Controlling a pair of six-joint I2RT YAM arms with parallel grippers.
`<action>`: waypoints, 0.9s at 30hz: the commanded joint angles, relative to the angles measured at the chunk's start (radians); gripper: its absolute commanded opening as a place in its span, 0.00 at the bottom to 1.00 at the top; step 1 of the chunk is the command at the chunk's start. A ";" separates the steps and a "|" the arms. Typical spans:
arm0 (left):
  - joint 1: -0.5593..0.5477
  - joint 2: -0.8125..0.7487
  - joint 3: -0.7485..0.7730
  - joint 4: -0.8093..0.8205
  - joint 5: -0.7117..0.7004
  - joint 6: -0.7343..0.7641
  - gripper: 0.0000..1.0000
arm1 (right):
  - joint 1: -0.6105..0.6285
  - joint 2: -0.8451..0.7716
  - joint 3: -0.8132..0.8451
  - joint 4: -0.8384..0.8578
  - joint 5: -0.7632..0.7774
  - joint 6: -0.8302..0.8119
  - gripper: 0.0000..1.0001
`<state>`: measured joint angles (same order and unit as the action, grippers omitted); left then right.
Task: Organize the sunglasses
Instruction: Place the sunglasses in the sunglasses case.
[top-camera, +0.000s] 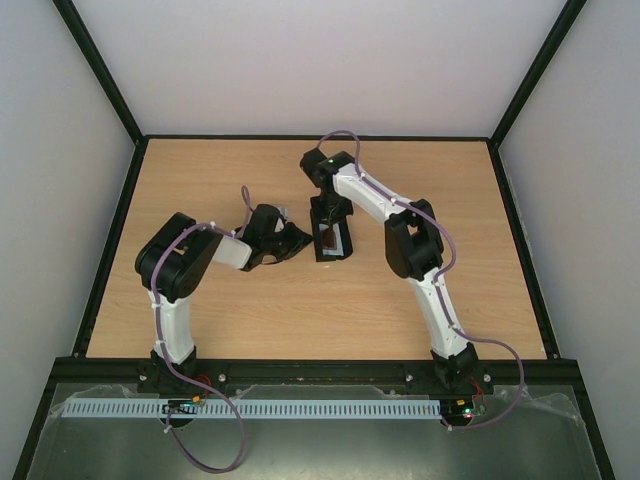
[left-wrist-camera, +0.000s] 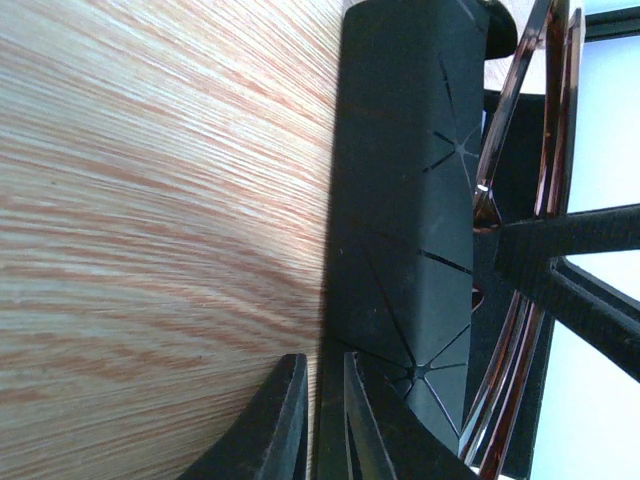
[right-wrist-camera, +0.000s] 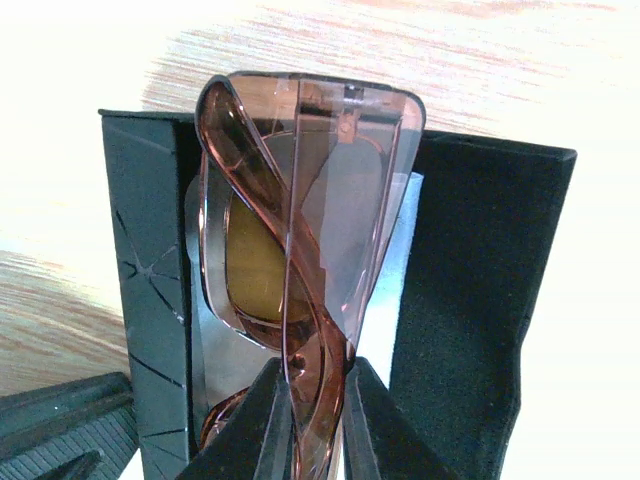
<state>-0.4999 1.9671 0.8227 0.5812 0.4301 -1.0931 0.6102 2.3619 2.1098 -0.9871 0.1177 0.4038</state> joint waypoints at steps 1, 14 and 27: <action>-0.008 0.039 -0.017 -0.055 0.004 0.002 0.13 | 0.008 0.045 0.056 -0.105 0.019 0.003 0.02; -0.008 0.044 -0.008 -0.056 0.003 0.001 0.13 | 0.017 0.010 0.013 -0.136 0.097 -0.019 0.02; -0.008 0.050 0.024 -0.081 -0.001 0.011 0.13 | 0.056 0.041 0.003 -0.125 0.126 -0.034 0.02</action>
<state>-0.5003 1.9785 0.8352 0.5835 0.4450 -1.0992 0.6518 2.3810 2.1227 -1.0527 0.2245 0.3817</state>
